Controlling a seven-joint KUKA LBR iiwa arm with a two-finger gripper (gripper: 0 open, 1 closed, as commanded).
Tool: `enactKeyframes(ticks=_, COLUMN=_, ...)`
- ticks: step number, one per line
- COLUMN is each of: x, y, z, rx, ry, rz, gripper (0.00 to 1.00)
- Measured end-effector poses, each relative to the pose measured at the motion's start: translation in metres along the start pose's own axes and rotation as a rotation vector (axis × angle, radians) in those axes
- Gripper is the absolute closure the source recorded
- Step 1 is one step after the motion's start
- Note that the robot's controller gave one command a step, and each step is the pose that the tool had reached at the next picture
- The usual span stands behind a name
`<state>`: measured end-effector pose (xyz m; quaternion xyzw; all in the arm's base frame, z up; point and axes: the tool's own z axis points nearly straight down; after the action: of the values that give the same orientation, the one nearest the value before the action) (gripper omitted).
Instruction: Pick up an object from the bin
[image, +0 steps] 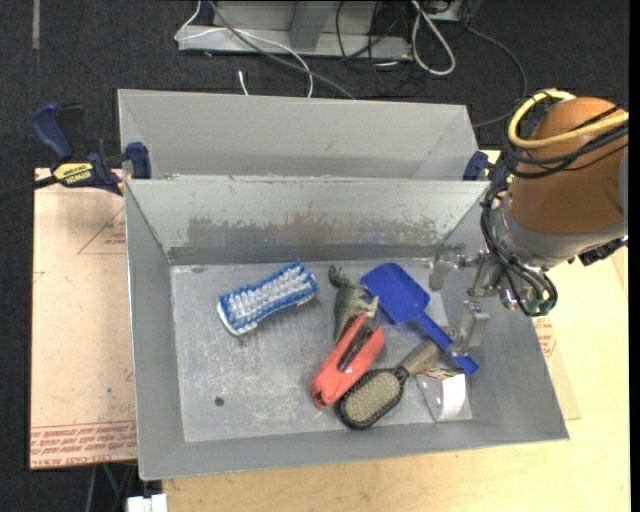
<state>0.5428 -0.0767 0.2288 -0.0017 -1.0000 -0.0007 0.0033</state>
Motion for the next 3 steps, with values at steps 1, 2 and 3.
enactKeyframes(ticks=1, x=-0.001, y=0.001, z=-0.005, rx=0.001, ry=-0.008, rz=-0.004, gripper=0.0)
enactKeyframes(ticks=2, x=-0.024, y=-0.031, z=0.071, rx=-0.001, ry=-0.001, rz=0.252, gripper=0.0)
enactKeyframes(ticks=3, x=-0.035, y=-0.017, z=0.069, rx=-0.003, ry=-0.013, rz=0.5, gripper=0.0)
